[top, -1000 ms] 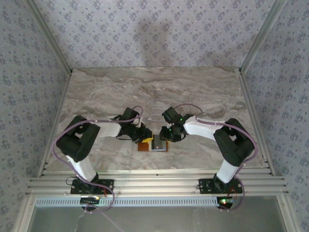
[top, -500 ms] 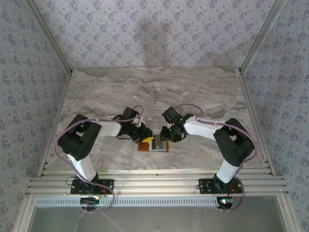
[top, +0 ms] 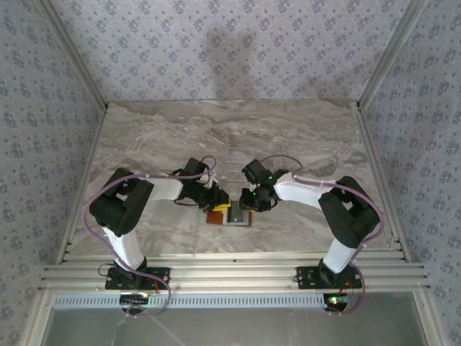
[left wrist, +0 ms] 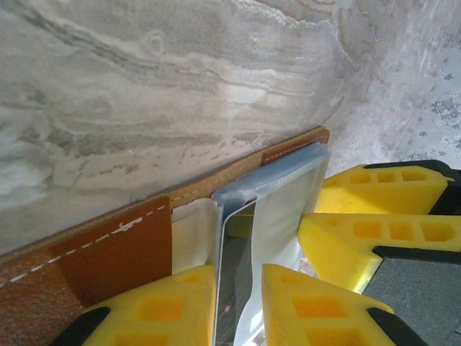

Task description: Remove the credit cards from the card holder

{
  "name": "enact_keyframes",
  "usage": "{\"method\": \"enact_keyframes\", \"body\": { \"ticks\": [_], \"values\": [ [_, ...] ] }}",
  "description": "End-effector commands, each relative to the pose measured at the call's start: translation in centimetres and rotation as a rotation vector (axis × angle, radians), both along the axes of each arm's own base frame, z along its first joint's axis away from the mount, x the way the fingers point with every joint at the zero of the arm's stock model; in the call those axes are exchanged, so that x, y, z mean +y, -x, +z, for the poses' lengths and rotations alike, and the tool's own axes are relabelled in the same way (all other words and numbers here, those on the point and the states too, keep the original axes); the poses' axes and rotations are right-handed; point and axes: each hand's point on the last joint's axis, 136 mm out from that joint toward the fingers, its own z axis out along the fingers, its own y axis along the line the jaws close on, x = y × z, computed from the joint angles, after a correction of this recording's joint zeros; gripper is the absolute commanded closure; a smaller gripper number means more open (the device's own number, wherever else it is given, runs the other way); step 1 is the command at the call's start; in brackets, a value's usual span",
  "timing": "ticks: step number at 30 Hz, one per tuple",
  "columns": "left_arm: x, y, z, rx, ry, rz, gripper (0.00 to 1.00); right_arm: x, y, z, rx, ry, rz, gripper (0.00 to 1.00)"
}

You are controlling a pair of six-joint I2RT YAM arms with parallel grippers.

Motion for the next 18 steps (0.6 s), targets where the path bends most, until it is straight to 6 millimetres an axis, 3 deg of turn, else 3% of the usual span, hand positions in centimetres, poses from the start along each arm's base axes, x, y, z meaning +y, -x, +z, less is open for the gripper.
{"method": "enact_keyframes", "body": {
  "ticks": [1,8,13,18],
  "values": [
    [0.2,1.7,-2.7,0.038,-0.073,-0.046,0.74,0.0,1.0,-1.6,0.045,0.036,0.019,0.74],
    [-0.2,2.0,-2.7,0.031,-0.060,-0.082,0.75,0.1,1.1,-1.7,0.045,0.035,0.021,0.74],
    [1.1,2.2,-3.2,-0.005,-0.179,-0.148,0.75,0.0,1.0,-1.6,0.044,0.039,0.021,0.74],
    [0.9,2.7,-3.2,-0.026,-0.221,-0.207,0.75,0.1,1.0,-1.6,0.044,0.039,0.022,0.74]
  ]
}}
